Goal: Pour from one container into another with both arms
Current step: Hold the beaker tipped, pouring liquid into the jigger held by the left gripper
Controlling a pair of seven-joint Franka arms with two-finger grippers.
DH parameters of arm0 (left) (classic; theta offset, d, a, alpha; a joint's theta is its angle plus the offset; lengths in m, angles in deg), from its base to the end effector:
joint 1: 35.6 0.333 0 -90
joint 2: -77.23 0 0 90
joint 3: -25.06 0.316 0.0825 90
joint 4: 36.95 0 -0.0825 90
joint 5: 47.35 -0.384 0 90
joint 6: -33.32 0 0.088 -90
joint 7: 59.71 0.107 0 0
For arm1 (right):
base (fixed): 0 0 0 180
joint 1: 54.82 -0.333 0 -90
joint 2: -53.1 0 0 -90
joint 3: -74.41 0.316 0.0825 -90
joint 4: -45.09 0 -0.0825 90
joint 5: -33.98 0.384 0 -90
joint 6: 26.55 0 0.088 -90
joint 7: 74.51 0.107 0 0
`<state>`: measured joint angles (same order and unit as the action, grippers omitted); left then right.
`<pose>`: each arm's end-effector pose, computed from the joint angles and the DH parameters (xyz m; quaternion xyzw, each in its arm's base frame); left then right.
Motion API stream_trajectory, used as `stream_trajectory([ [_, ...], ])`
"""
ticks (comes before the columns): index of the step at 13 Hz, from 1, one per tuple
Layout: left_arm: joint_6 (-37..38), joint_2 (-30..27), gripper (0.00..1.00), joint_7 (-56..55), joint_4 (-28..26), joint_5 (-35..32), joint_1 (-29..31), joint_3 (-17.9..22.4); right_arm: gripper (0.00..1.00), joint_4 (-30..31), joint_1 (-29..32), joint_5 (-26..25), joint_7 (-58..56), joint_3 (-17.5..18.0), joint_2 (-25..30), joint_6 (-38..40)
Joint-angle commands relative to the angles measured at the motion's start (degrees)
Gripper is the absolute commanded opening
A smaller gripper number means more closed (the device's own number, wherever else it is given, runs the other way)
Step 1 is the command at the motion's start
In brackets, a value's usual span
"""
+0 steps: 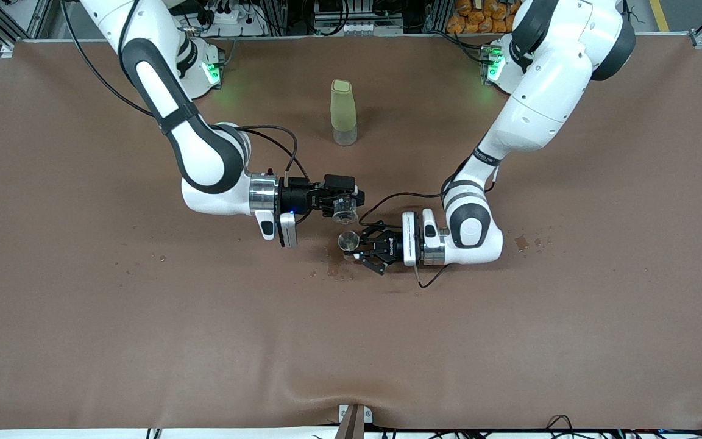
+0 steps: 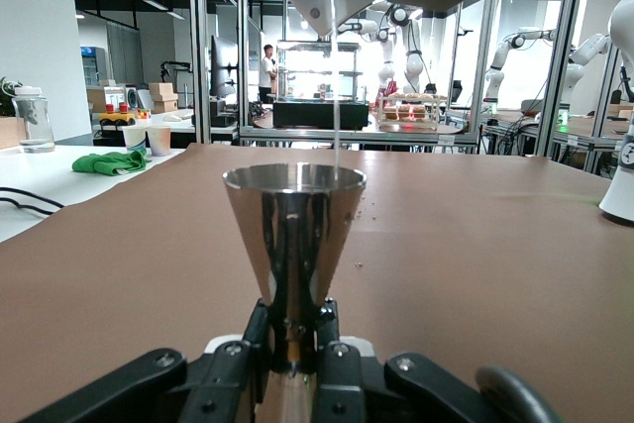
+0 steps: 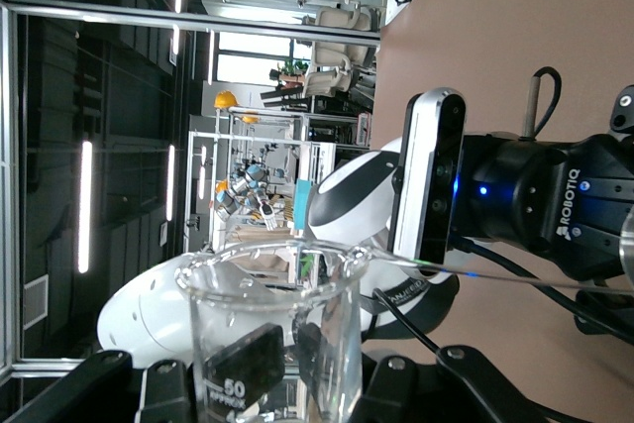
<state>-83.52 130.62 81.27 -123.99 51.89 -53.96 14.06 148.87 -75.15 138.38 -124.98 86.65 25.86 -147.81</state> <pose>0.5988 -0.3738 0.1368 0.5299 -0.5262 0.4586 0.4817 0.5475 0.3858 0.3198 -0.7390 -0.0309 -0.0410 0.6718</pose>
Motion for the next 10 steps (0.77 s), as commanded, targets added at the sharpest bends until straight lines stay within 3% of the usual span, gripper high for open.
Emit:
stream_trajectory([
  [1, 0.56, -1.89, 0.0, 0.43, -1.82, -0.54, 0.16, 0.01, 0.0, -0.6, 0.29, 1.68, 0.99, 0.59, -0.36, -0.64],
  [5, 0.56, -1.89, 0.0, 0.52, -1.82, -0.54, 0.16, 0.01, 0.0, -0.68, -0.06, 5.53, 2.13, 0.59, -0.71, -1.17],
  [10, 0.56, -1.89, 0.0, 0.43, -1.82, -0.54, 0.16, 0.01, 0.0, -1.92, -0.32, 5.54, 9.78, 0.59, -1.15, -1.52],
])
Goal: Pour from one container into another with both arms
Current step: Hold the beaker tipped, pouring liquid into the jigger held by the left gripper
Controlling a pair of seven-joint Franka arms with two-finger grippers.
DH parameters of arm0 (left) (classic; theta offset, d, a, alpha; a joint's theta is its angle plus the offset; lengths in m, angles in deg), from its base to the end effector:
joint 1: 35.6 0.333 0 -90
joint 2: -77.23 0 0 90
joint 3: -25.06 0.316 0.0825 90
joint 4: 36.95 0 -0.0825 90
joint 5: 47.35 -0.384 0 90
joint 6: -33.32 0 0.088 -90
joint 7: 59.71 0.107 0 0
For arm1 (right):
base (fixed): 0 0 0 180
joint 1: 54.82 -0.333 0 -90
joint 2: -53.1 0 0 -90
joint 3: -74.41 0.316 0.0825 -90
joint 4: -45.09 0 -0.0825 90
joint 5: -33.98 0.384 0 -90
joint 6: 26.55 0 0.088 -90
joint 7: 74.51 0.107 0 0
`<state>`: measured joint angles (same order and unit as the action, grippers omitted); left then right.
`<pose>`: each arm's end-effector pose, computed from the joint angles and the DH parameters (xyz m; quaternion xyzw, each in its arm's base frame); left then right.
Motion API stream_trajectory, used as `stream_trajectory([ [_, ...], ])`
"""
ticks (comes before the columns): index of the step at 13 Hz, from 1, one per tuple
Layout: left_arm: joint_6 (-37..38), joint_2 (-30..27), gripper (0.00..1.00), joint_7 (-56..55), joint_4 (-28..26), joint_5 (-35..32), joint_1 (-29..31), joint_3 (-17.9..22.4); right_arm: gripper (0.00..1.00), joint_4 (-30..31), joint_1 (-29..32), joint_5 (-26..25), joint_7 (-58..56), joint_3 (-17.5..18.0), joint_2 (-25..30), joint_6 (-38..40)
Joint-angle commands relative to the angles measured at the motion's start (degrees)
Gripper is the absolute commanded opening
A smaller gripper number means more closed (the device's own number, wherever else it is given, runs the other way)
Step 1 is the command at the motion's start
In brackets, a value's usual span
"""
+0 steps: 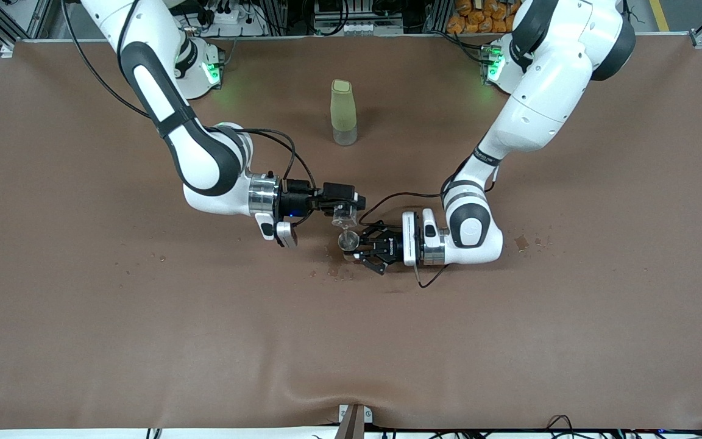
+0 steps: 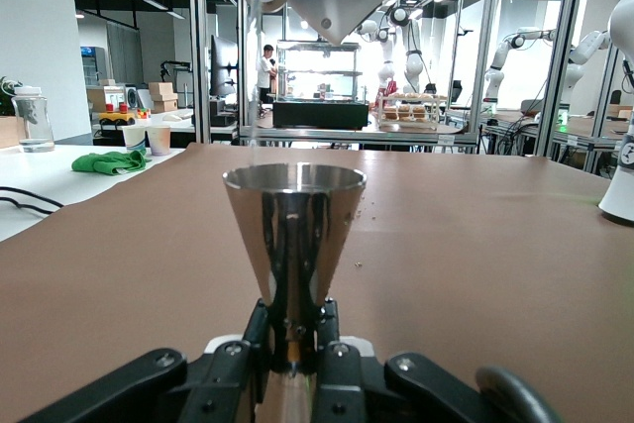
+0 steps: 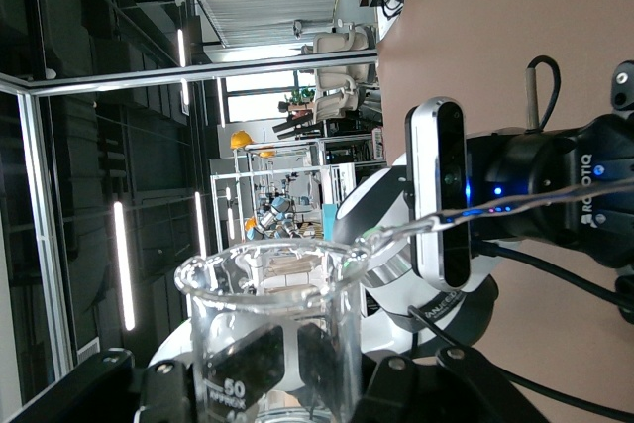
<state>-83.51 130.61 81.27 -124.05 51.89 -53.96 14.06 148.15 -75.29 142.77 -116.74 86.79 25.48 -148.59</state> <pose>0.5985 -0.3738 0.1365 0.5301 -0.5261 0.4582 0.4819 0.5521 0.3883 0.3228 -0.7236 0.0528 0.0004 0.6882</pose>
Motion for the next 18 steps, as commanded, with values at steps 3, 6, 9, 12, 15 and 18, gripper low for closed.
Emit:
stream_trajectory([
  [3, 0.56, -1.89, 0.0, 0.43, -1.76, -0.54, 0.16, 0.01, 0.0, -1.19, -0.18, 1.07, 2.76, 0.45, -0.86, -0.73],
  [6, 0.56, -1.89, 0.0, 0.34, -1.76, -0.54, 0.16, 0.01, 0.0, -1.02, -0.18, 1.07, 3.29, 0.45, -0.77, -0.56],
  [9, 0.56, -1.97, 0.0, 0.43, -1.76, -0.54, 0.25, 0.01, 0.0, -0.93, -0.09, 0.81, 6.28, 0.45, -0.77, -0.47],
  [12, 0.56, -1.97, 0.0, 0.43, -1.76, -0.63, 0.25, 0.01, 0.0, -0.84, -0.09, 0.81, 8.56, 0.45, -0.77, -0.47],
  [15, 0.56, -1.97, 0.0, 0.43, -1.76, -0.63, 0.25, 0.01, 0.0, -0.93, 0.08, 0.81, 11.98, 0.45, -0.77, -0.12],
  [18, 1.44, -1.97, 0.0, 0.43, -1.76, -0.63, 0.25, 0.01, 0.0, -1.02, 0.26, 1.16, 12.43, 0.54, -0.77, -0.03],
])
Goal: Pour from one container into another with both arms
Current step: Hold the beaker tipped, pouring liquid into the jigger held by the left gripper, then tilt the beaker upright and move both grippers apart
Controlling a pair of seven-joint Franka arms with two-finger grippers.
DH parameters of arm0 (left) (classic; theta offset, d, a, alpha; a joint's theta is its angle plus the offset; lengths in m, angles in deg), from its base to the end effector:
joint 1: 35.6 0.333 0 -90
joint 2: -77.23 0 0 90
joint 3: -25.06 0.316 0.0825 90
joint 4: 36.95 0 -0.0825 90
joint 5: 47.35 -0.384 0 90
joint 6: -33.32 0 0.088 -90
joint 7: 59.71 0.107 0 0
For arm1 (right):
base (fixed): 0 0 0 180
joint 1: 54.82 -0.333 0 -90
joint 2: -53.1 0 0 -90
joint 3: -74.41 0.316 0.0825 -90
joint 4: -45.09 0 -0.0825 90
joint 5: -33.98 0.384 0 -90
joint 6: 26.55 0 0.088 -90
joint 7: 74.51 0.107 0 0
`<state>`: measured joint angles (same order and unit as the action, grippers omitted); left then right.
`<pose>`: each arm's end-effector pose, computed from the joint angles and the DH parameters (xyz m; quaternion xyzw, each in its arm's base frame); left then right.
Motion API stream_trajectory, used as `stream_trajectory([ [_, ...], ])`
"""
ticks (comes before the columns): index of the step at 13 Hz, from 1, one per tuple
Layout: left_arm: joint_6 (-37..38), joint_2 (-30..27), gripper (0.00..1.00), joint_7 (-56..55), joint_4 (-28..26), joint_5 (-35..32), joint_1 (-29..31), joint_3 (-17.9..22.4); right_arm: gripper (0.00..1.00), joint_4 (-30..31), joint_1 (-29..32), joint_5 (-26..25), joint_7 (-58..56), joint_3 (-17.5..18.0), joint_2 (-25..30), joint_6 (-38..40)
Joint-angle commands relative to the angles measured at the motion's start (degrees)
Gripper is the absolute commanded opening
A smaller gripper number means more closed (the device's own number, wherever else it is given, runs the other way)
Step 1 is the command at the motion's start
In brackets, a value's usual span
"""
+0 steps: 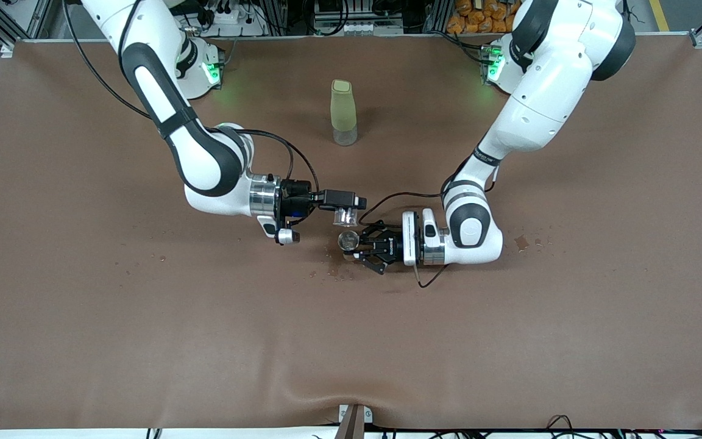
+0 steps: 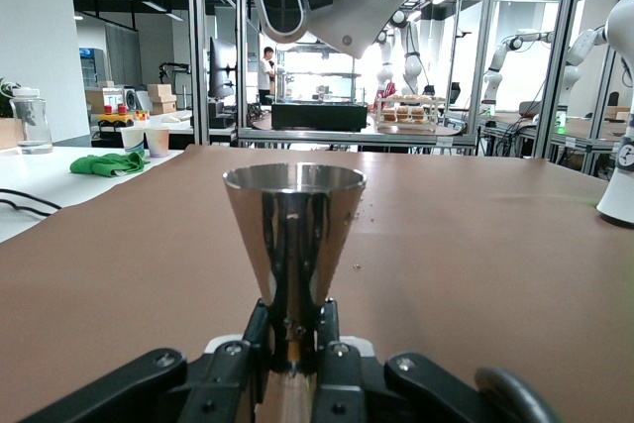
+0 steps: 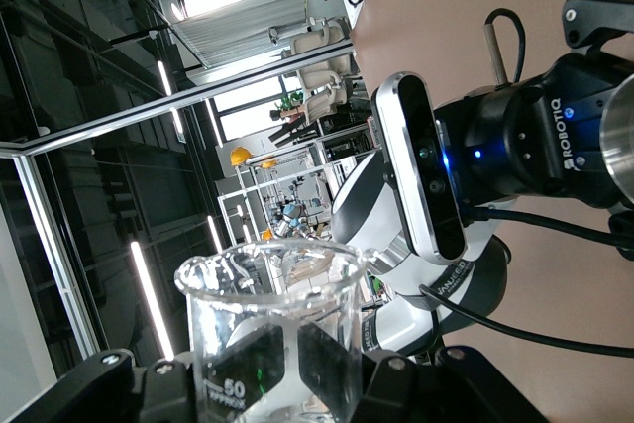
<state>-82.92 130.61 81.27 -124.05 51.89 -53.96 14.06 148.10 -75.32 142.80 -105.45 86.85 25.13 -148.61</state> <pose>0.5978 -0.3747 0.1373 0.5267 -0.5257 0.4586 0.4857 0.5517 0.3891 0.3193 -0.7151 0.1253 0.0702 0.6841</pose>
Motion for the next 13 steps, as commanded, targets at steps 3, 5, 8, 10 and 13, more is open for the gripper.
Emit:
stream_trajectory([
  [3, 0.84, -1.88, 0.0, 0.43, -1.76, -0.54, 0.33, 0.01, 0.0, -1.05, 0.29, 1.39, 3.08, 0.48, -0.41, 0.07],
  [5, 0.84, -1.97, 0.0, 0.43, -1.76, -0.54, 0.33, 0.01, 0.0, -0.97, 0.29, 1.48, 4.3, 0.48, -0.41, 0.08],
  [8, 0.84, -1.97, 0.0, 0.52, -1.76, -0.63, 0.25, 0.01, 0.0, -0.97, 0.2, 1.3, 3.96, 0.48, -0.41, 0.08],
  [10, 0.84, -1.88, 0.0, 0.52, -1.76, -0.54, 0.33, 0.01, 0.0, -0.97, 0.03, -0.01, 0.99, 0.39, -0.41, -0.19],
  [13, 1.28, -1.97, 0.0, 0.52, -1.76, -0.63, 0.51, 0.27, 0.0, -0.79, 0.64, -8.69, -11.04, 0.3, -0.5, -0.8],
])
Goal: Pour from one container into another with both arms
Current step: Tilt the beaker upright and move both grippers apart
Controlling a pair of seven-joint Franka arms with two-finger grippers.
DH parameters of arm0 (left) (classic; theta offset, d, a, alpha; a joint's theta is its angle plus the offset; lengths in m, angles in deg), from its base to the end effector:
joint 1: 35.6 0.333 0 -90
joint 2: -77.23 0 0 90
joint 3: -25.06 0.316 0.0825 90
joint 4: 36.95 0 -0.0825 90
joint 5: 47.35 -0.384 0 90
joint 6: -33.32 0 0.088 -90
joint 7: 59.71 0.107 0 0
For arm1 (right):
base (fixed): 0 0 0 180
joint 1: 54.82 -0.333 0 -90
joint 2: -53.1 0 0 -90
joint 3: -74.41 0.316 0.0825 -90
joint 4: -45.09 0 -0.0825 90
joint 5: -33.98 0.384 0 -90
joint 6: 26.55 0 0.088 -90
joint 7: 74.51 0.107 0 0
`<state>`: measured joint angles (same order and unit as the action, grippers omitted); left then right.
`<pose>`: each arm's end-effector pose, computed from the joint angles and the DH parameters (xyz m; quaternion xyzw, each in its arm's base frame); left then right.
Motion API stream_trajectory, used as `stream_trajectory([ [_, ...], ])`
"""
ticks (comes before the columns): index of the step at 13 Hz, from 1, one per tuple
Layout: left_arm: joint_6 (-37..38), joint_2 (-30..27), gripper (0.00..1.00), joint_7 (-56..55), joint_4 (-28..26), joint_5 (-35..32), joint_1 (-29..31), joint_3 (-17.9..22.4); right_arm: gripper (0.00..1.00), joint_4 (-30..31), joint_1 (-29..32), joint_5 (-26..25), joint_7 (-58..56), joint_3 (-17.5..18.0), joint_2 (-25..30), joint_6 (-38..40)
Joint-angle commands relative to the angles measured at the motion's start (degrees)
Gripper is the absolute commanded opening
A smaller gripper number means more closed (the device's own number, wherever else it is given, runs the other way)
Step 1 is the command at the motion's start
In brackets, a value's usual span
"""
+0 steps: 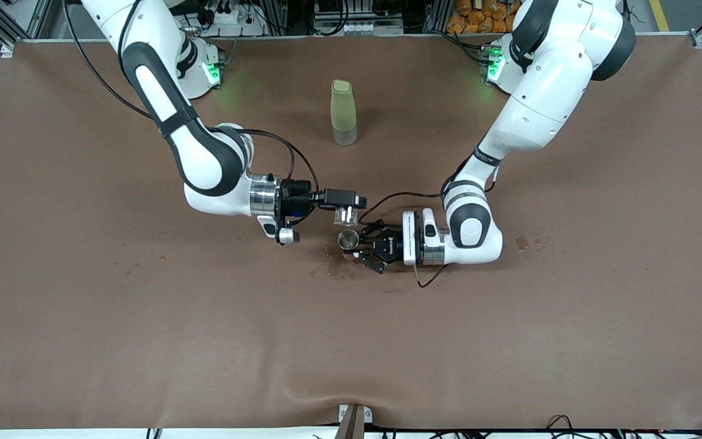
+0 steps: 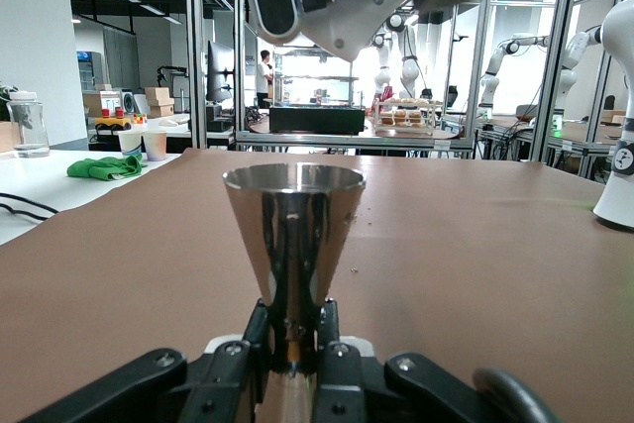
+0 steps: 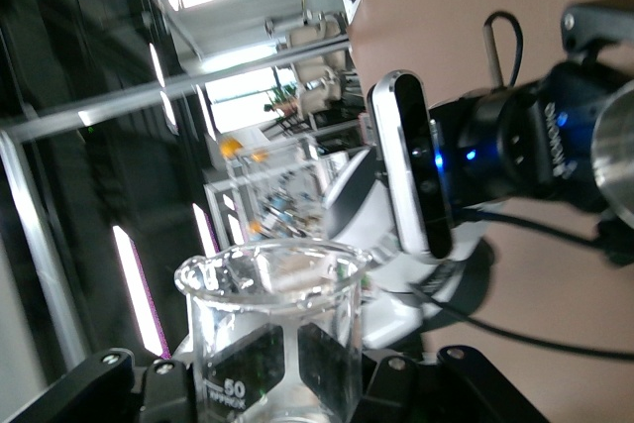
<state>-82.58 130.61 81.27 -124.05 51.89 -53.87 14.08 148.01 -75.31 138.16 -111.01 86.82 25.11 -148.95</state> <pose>0.5981 -0.3742 0.1377 0.5252 -0.5250 0.4593 0.4874 0.5502 0.3883 0.3169 -0.7410 0.0614 0.0370 0.6676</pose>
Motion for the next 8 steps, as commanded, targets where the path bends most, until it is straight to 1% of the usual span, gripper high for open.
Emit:
stream_trajectory([
  [1, 1.47, -1.97, 0.0, 0.43, -1.67, -1.76, 1.12, 0.25, 0.0, -0.7, 0.71, -5.99, -8.73, 0.25, -0.4, -1.51],
  [2, 1.64, -1.97, 0.0, 0.08, -1.5, -4.3, 2.43, 0.08, 0.0, -0.79, 0.8, -7.49, -13.38, 0.25, -0.4, -3.35],
  [3, 1.73, -1.97, 0.0, -0.27, -1.5, -6.41, 3.58, -0.01, 0.0, -0.7, 0.97, -7.76, -18.12, 0.25, -0.4, -4.76],
  [5, 6.54, -1.8, 0.0, -0.45, -1.5, -8.36, 5.78, -0.01, 0.0, -0.61, 1.24, -8.03, -26.22, -0.01, -0.66, -5.82],
  [6, 8.66, -1.71, 0.0, -0.28, -1.5, -9.06, 6.92, 0.25, 0.0, -0.61, 1.76, -9.07, -29.39, -0.1, -0.93, -6.26],
  [8, 10.6, -1.79, 0.0, -1.41, -1.23, -15.54, 10.69, 0.08, 0.0, -0.79, 4.39, -14.42, -34.49, -0.01, -1.54, -6.27],
])
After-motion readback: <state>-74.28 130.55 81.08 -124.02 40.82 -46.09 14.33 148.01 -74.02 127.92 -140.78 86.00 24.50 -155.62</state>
